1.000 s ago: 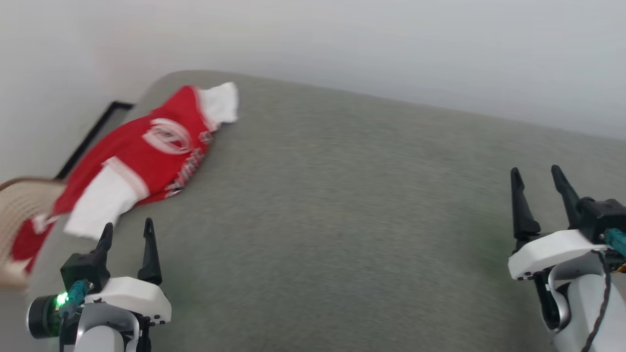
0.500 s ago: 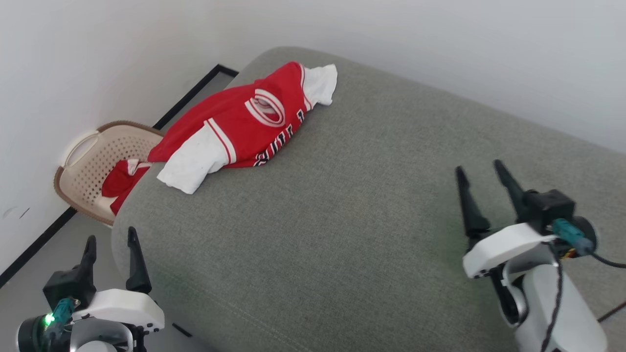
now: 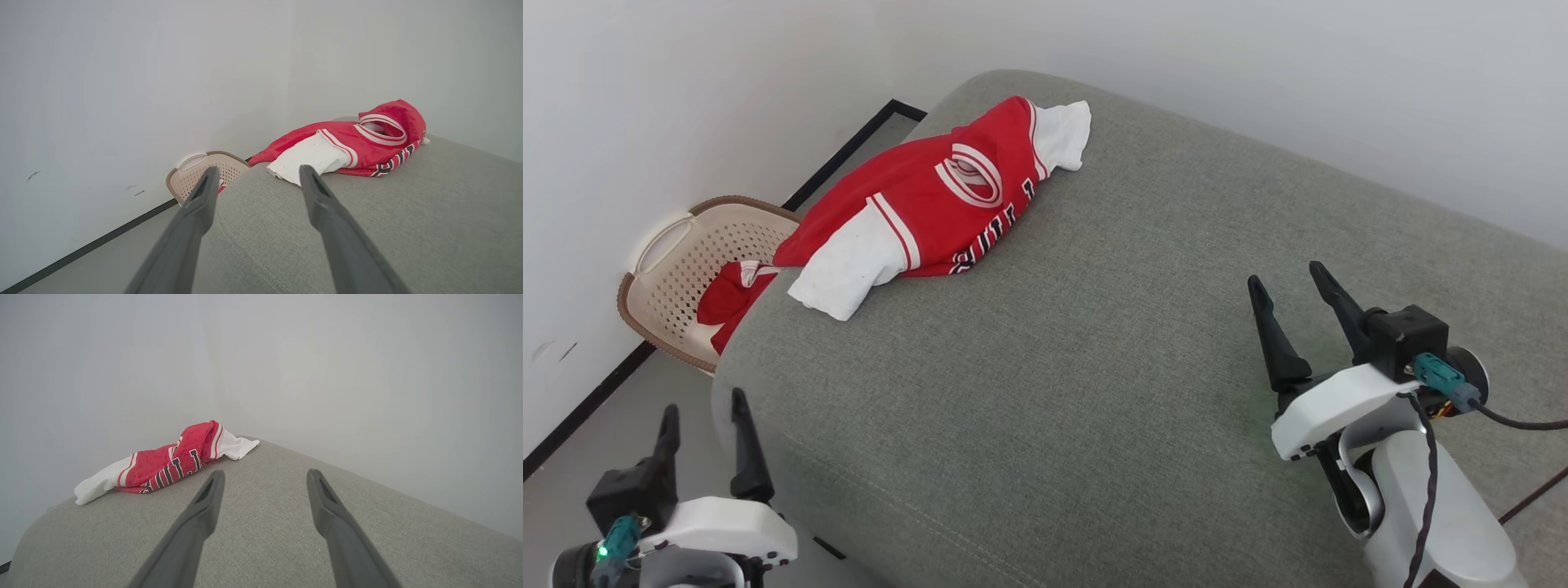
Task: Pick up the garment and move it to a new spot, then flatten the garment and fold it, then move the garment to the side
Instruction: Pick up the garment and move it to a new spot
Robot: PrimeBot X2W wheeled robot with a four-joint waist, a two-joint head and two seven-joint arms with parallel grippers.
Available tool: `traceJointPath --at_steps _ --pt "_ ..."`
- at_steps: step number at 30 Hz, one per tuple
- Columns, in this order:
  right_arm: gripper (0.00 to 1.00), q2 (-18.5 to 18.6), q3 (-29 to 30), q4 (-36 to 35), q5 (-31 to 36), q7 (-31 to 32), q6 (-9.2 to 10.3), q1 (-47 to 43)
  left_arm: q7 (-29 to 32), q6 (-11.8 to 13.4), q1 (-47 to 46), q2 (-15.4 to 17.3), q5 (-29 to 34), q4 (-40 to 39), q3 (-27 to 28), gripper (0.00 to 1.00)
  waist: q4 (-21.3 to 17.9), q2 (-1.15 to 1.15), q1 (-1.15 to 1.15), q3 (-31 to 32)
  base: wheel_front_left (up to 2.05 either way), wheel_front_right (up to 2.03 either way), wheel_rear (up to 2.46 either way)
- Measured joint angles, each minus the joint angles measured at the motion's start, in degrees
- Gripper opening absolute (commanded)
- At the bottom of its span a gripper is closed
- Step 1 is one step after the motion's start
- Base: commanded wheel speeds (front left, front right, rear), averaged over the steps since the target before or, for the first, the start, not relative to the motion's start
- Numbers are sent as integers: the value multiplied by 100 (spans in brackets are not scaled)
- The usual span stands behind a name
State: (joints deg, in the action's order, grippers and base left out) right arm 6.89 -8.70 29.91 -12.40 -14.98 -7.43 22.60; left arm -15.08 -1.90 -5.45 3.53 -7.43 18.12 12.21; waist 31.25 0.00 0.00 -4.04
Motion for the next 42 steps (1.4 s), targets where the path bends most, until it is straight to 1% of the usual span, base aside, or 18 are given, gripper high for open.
traceJointPath --at_steps 5,8,11,15,18,20,23,26,27,28,33,34,35,36,37,38,42 --pt "100 18 66 -69 -16 0 0 -111 1 -207 -221 20 71 220 -214 100 -38 0 0 22 0 0 0" --pt "100 -4 144 -201 -13 1 0 -215 1 -371 -677 134 100 544 -465 100 -76 0 0 31 0 0 0" --pt "100 -69 40 -332 35 0 0 -204 0 -468 -1262 355 74 891 -617 100 -200 0 0 10 0 0 0" --pt "100 -76 -94 -453 76 0 -7 -77 100 -525 -2293 694 -125 1525 -812 100 -495 0 0 -173 0 0 0" --pt "100 -41 -208 -549 80 0 -7 38 268 -543 -3023 1029 -271 2129 -979 100 -762 0 0 -382 0 0 0" --pt "100 -31 -270 -611 94 0 -7 154 417 -544 -3408 1318 -390 2524 -1170 100 -958 0 0 -523 0 0 0" --pt "100 -32 -386 -738 130 0 -7 308 864 -544 -3936 1679 -853 3060 -1478 100 -1252 0 0 -744 0 0 0" --pt "100 -19 -454 -820 132 0 -7 413 1668 -560 -4345 1907 -1646 3488 -1708 100 -1530 0 0 -972 0 0 0" --pt "100 -25 -489 -849 132 0 -7 438 1965 -560 -4432 2039 -1795 3575 -1864 100 -1620 0 0 -1041 0 0 0" --pt "100 -29 -522 -883 133 0 -7 465 2246 -560 -4502 2173 -1931 3623 -2023 100 -1713 0 0 -1109 0 0 0" --pt "100 -76 -656 -989 145 0 -7 585 3649 -560 -4654 2611 -3205 3650 -2377 100 -2120 0 0 -1422 0 0 0" --pt "100 -77 -726 -1067 164 0 -5 636 4124 -560 -4664 2835 -3557 3587 -2514 100 -2264 0 0 -1535 0 0 0" --pt "100 -77 -726 -1067 164 0 -5 636 4124 -560 -4664 2835 -3557 3587 -2514 100 -2264 0 0 -1535 0 0 0" --pt "100 -77 -751 -1100 183 1 -5 661 4323 -560 -4670 2939 -3696 3580 -2555 100 -2324 0 0 -1598 0 0 0" --pt "100 -78 -795 -1172 196 12 -5 737 4626 -560 -4672 3100 -3974 3516 -2669 100 -2442 0 0 -1732 0 0 0" --pt "100 -87 -826 -1243 211 36 -5 769 4734 -560 -4676 3163 -4111 3515 -2674 100 -2497 0 0 -1799 0 0 0" --pt "100 -76 -892 -1450 344 121 -7 856 4893 -560 -4685 3334 -4450 3506 -2798 100 -2715 0 0 -2058 0 0 0"
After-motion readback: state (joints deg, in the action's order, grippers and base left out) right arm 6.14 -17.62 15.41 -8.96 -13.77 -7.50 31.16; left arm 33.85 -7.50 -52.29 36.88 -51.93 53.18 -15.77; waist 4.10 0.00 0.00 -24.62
